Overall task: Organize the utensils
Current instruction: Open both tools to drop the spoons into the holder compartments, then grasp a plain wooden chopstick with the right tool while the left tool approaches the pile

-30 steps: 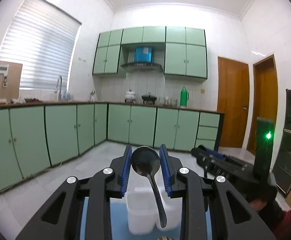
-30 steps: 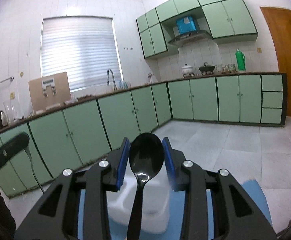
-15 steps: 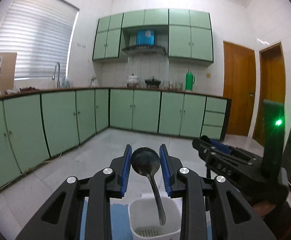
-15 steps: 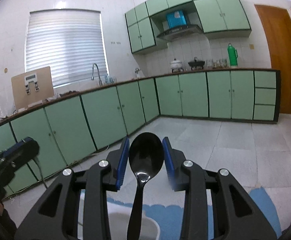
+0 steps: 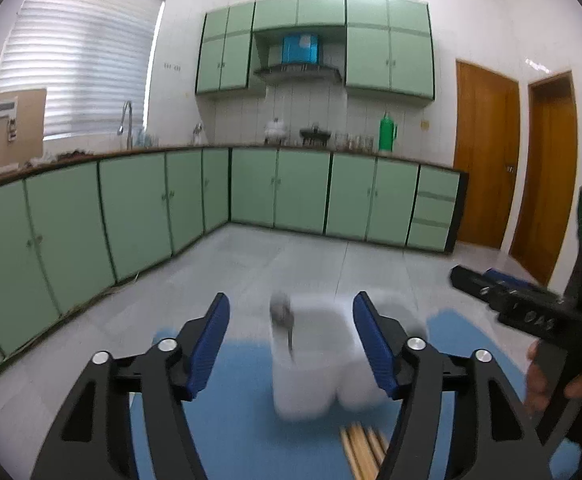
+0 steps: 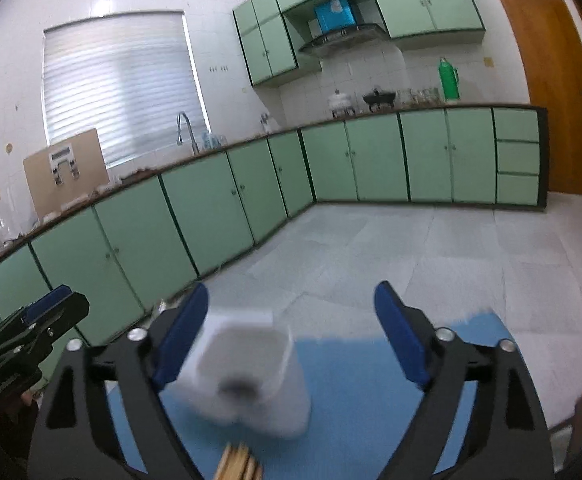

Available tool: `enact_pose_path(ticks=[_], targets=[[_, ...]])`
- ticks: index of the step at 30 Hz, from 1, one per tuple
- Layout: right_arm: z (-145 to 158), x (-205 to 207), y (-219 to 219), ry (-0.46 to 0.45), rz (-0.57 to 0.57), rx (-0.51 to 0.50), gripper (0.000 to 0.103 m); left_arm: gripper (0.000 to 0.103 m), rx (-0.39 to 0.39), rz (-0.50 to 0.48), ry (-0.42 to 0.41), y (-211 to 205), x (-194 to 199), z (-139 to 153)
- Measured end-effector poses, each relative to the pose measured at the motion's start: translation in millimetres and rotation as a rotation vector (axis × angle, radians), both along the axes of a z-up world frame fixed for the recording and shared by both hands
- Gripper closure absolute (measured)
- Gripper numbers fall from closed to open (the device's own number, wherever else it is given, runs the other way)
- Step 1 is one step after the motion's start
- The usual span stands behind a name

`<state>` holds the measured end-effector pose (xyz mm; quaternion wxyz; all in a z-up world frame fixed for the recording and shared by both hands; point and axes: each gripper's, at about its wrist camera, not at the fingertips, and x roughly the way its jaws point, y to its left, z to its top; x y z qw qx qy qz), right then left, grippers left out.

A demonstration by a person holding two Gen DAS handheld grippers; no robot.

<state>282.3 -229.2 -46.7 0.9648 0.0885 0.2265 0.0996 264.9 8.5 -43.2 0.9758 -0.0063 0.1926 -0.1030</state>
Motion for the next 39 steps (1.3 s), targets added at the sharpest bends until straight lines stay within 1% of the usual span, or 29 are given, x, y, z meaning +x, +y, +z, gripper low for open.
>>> enact_pose_path(ticks=[2, 6, 9, 11, 12, 14, 15, 19, 23, 27, 29, 31, 33, 35, 37, 39], targets=[[-13.1, -26.6, 1.3, 0.056, 0.006, -0.017, 0.016, 0.031, -0.002, 0.000, 0.069, 1.4, -22.4, -15.0], [-43.8, -71.3, 11.4, 0.187, 0.011, -0.059, 0.016, 0.029, 0.007, 0.008, 0.227, -1.6, -61.0, -53.8], [-66.0, -104.3, 23.0, 0.260, 0.005, -0.105, 0.016, 0.029, 0.062, 0.022, 0.308, -9.6, -83.6, -81.2], [-79.4, -122.4, 30.0, 0.305, 0.015, -0.124, 0.017, 0.029, 0.069, 0.008, 0.352, -14.8, -93.0, -95.5], [-83.7, -127.8, 30.6, 0.317, 0.017, -0.128, 0.020, 0.029, 0.078, 0.005, 0.366, -16.1, -97.7, -100.9], [-93.2, -141.2, 35.6, 0.341, 0.023, -0.151, 0.023, 0.029, 0.114, 0.014, 0.388, -16.7, -108.4, -112.9], [-97.2, -146.0, 37.5, 0.355, 0.023, -0.163, 0.024, 0.029, 0.120, 0.015, 0.397, -15.4, -111.9, -116.5], [-108.2, -158.3, 42.8, 0.432, 0.052, -0.121, 0.035, 0.029, 0.124, 0.014, 0.443, -11.6, -131.0, -132.4], [-110.3, -174.3, 47.8, 0.446, 0.094, -0.125, 0.039, 0.029, 0.141, -0.002, 0.461, -15.6, -146.1, -141.1], [-114.4, -184.9, 60.8, 0.469, 0.133, -0.159, 0.042, 0.029, 0.153, -0.008, 0.476, -19.3, -155.1, -147.7], [-117.7, -188.4, 61.2, 0.470, 0.138, -0.176, 0.042, 0.029, 0.153, -0.006, 0.479, -20.5, -154.2, -146.3], [-118.8, -191.2, 67.3, 0.447, 0.137, -0.225, 0.042, 0.028, 0.155, -0.004, 0.477, -20.4, -153.2, -144.8], [-120.3, -193.6, 67.0, 0.435, 0.135, -0.248, 0.043, 0.028, 0.157, -0.003, 0.480, -20.5, -154.4, -144.4], [-120.5, -194.9, 63.7, 0.424, 0.109, -0.298, 0.043, 0.028, 0.160, -0.005, 0.479, -20.2, -156.9, -143.1], [-117.7, -192.2, 54.2, 0.419, 0.071, -0.301, 0.045, 0.027, 0.165, -0.007, 0.471, -19.3, -161.2, -140.9], [-115.6, -192.8, 43.0, 0.423, 0.070, -0.254, 0.047, 0.027, 0.163, -0.009, 0.468, -19.8, -160.3, -137.9]])
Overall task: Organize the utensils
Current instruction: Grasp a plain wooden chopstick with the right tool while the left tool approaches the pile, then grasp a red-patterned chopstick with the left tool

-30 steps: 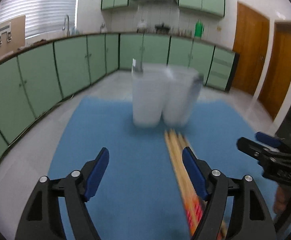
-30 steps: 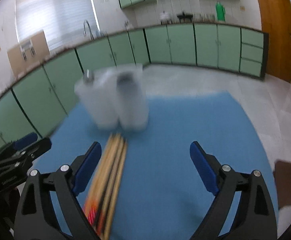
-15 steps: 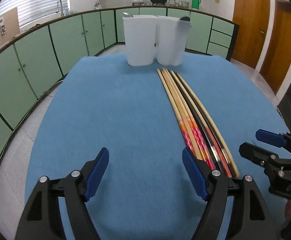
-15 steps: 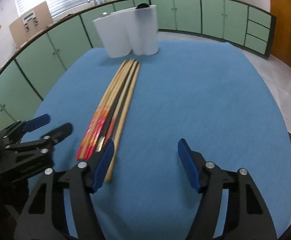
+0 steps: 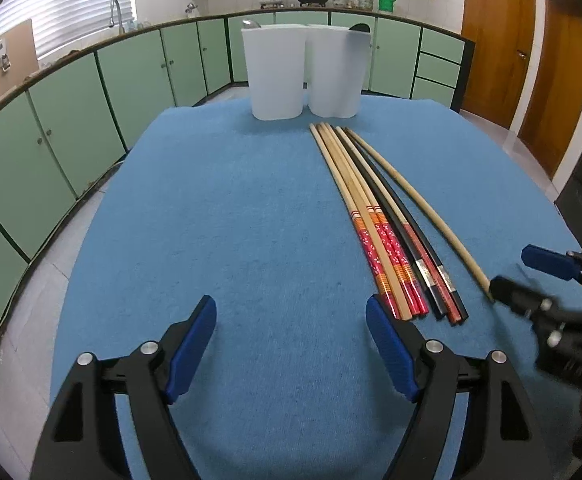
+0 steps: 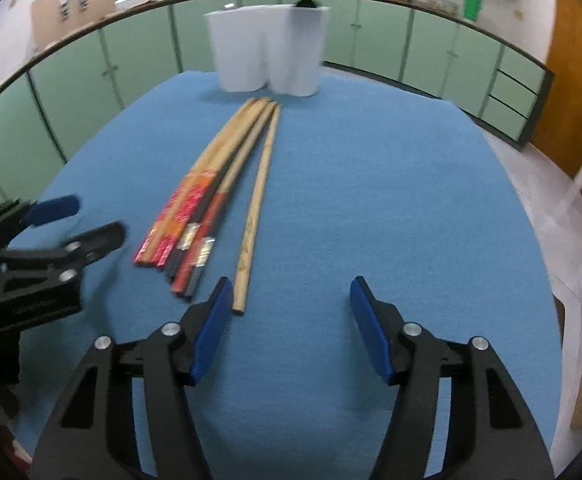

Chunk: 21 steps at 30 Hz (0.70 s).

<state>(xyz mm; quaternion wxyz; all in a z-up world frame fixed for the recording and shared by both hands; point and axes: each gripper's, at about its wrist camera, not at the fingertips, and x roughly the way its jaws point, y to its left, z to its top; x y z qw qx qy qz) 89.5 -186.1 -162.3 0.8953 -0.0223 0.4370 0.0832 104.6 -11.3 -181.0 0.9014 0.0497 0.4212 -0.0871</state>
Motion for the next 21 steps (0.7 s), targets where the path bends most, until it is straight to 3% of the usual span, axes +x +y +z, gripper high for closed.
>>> enact_pose_path(ticks=[2, 5, 7, 11, 17, 21], targets=[[1.4, -2.3, -4.7, 0.005, 0.003, 0.040, 0.047, 0.027, -0.004, -0.006, 0.003, 0.6, -3.4, 0.0], [-0.9, -3.8, -0.1, 0.015, 0.029, 0.077, 0.057, 0.027, -0.017, -0.019, 0.013, -2.0, -5.7, 0.0], [-5.7, -2.1, 5.1, 0.030, 0.055, 0.095, 0.076, 0.027, -0.026, -0.030, 0.022, -4.3, -8.0, 0.9], [-9.0, -2.2, 12.5, 0.018, 0.077, 0.082, 0.097, 0.027, -0.031, -0.046, 0.032, -8.5, -8.1, -0.2], [-7.1, -0.6, 6.4, 0.019, 0.060, 0.075, 0.097, 0.027, 0.000, -0.056, 0.047, -17.8, -5.1, -5.1], [-8.0, -1.0, 2.3, 0.019, 0.053, 0.079, 0.097, 0.021, 0.012, -0.029, 0.050, -13.0, -2.1, -8.4]])
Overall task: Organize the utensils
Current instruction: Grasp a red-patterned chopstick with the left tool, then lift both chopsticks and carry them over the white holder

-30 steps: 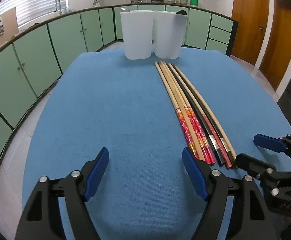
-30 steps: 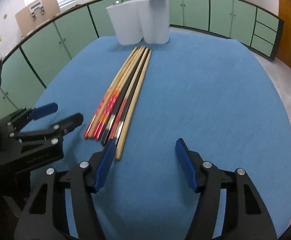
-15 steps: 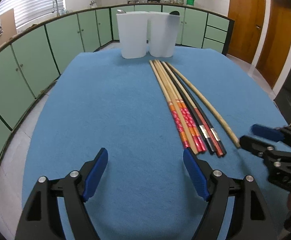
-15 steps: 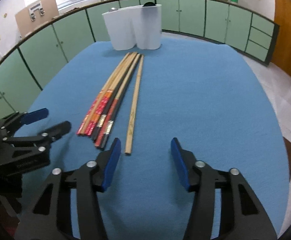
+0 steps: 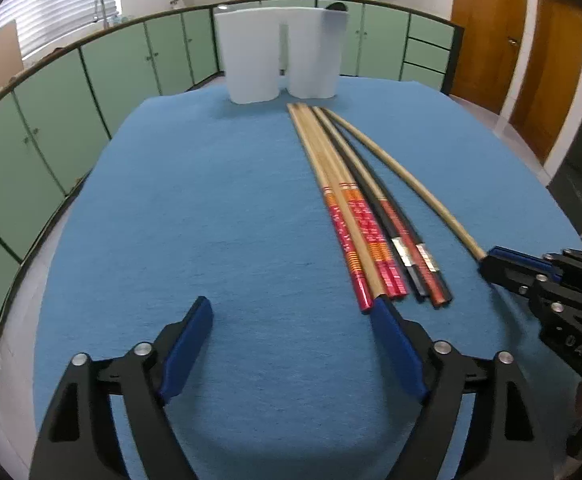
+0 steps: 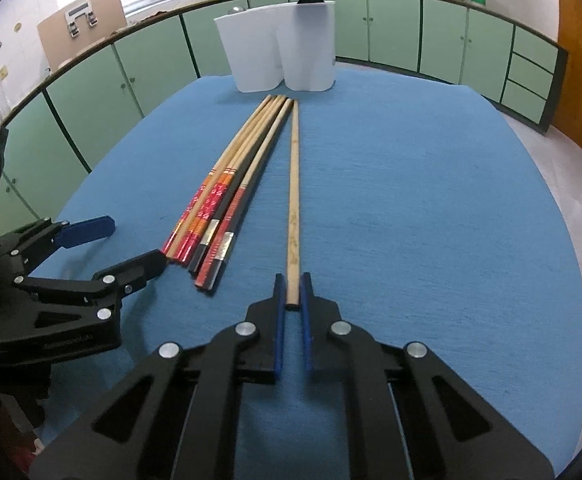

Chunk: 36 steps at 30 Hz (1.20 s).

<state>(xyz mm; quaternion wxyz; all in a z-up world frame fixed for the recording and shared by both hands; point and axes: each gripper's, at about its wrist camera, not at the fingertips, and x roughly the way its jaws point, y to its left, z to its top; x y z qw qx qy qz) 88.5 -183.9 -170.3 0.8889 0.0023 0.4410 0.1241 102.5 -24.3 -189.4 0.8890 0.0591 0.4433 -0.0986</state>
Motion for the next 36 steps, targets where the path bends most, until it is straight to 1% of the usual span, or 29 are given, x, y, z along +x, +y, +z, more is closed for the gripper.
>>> enact_pose_path(ticks=[6, 10, 12, 13, 15, 17, 18, 20, 21, 22, 24, 27, 29, 32, 36], targets=[[-1.5, 0.2, 0.9, -0.003, 0.005, 0.005, 0.096, 0.022, 0.015, 0.075, -0.005, 21.1, 0.1, 2.4], [-1.7, -1.4, 1.2, -0.008, 0.006, 0.008, 0.096, 0.023, 0.010, 0.060, -0.019, 18.1, -0.8, 4.9], [-1.8, -1.7, -0.1, -0.009, 0.005, 0.015, 0.095, 0.026, 0.010, 0.049, -0.018, 12.5, 2.4, 3.4], [-1.9, -1.5, -0.9, -0.009, 0.006, 0.020, 0.095, 0.033, 0.004, 0.043, -0.014, 10.9, 4.4, 2.0], [-2.8, -1.1, -2.0, -0.008, 0.006, 0.032, 0.095, 0.039, -0.006, 0.035, -0.019, 8.2, 7.0, 0.7], [-3.2, -0.4, -3.2, -0.005, 0.006, 0.043, 0.095, 0.053, -0.011, 0.022, -0.025, 5.3, 8.2, 1.0], [-3.1, 0.1, -3.3, -0.005, 0.006, 0.044, 0.096, 0.057, -0.013, 0.015, -0.029, 3.6, 8.0, 1.4], [-2.7, -0.4, -3.8, -0.006, 0.006, 0.042, 0.096, 0.081, -0.020, -0.005, -0.032, 0.6, 7.2, 1.9], [-2.5, -0.6, -3.8, -0.006, 0.005, 0.042, 0.096, 0.087, -0.025, -0.021, -0.032, -2.7, 6.5, 1.9], [-2.3, -0.7, -3.9, -0.006, 0.004, 0.044, 0.096, 0.097, -0.029, -0.029, -0.031, -4.7, 6.3, 1.9], [-1.6, 0.0, -5.1, -0.003, 0.000, 0.055, 0.097, 0.097, -0.015, -0.030, -0.035, -8.4, 6.3, 1.9], [3.0, -0.2, -6.3, -0.009, -0.005, 0.055, 0.097, 0.097, -0.036, -0.025, -0.031, -5.6, 6.2, 4.9], [10.3, -1.6, -7.8, -0.026, -0.004, 0.046, 0.097, 0.097, -0.032, -0.026, -0.045, -2.9, 3.6, 12.3], [26.5, -1.7, -11.3, -0.060, -0.001, 0.039, 0.097, 0.097, -0.024, -0.033, -0.076, 1.2, -1.1, 32.7], [61.7, -1.3, -17.8, -0.140, 0.007, 0.033, 0.097, 0.097, -0.004, -0.050, -0.152, 6.3, -6.5, 70.4]])
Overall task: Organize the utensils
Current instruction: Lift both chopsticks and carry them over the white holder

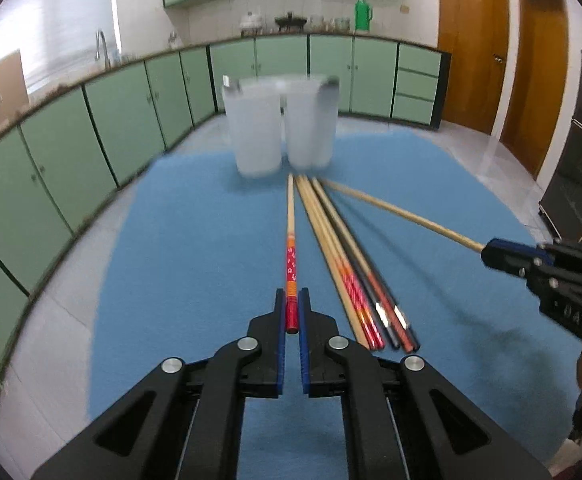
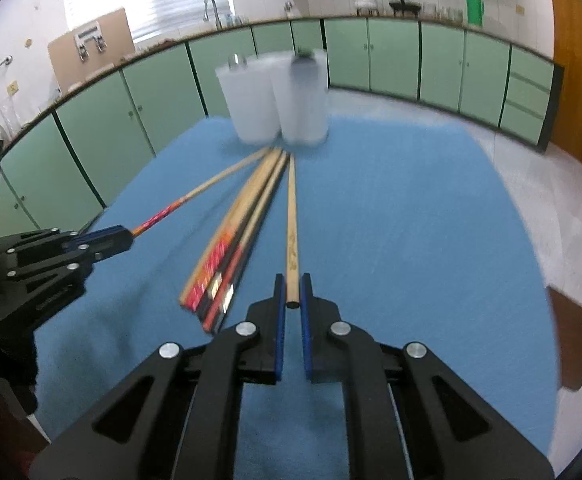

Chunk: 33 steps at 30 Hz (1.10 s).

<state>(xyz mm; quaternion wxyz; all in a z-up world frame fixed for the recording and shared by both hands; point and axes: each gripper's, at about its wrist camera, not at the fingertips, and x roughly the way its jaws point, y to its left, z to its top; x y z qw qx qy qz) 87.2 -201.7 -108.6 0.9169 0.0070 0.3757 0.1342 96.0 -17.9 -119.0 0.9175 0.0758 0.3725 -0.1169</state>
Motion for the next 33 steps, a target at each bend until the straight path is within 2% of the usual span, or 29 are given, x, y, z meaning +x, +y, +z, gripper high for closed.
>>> enact_pose_path(ticks=[4, 7, 12, 15, 20, 25, 29, 33], targets=[[34.8, 3.4, -6.8, -0.072, 0.001, 0.010, 0.097, 0.097, 0.000, -0.011, -0.080, 8.5, 0.0, 37.0], [54.8, 8.6, -11.1, -0.110, 0.000, 0.023, 0.097, 0.097, -0.021, -0.022, -0.100, 12.8, 4.2, 58.7], [72.0, 15.8, -15.1, -0.143, -0.005, 0.034, 0.097, 0.097, -0.023, -0.027, -0.116, 15.7, 7.5, 70.3], [71.8, 16.5, -14.8, -0.135, -0.006, 0.042, 0.097, 0.097, -0.057, -0.028, -0.114, 18.9, 5.2, 73.6], [84.2, 19.9, -13.8, -0.158, 0.010, 0.053, 0.097, 0.097, -0.058, -0.036, -0.158, 18.6, 8.7, 88.1], [117.6, 42.3, -11.8, -0.197, 0.040, 0.053, 0.097, 0.097, -0.054, -0.059, -0.214, 15.7, 25.1, 109.8], [138.8, 63.1, -7.7, -0.217, 0.064, 0.025, 0.097, 0.098, -0.074, -0.085, -0.216, 12.4, 48.8, 122.3], [158.5, 85.2, -7.2, -0.219, 0.078, 0.041, 0.097, 0.098, -0.067, -0.097, -0.228, 7.2, 64.5, 131.1]])
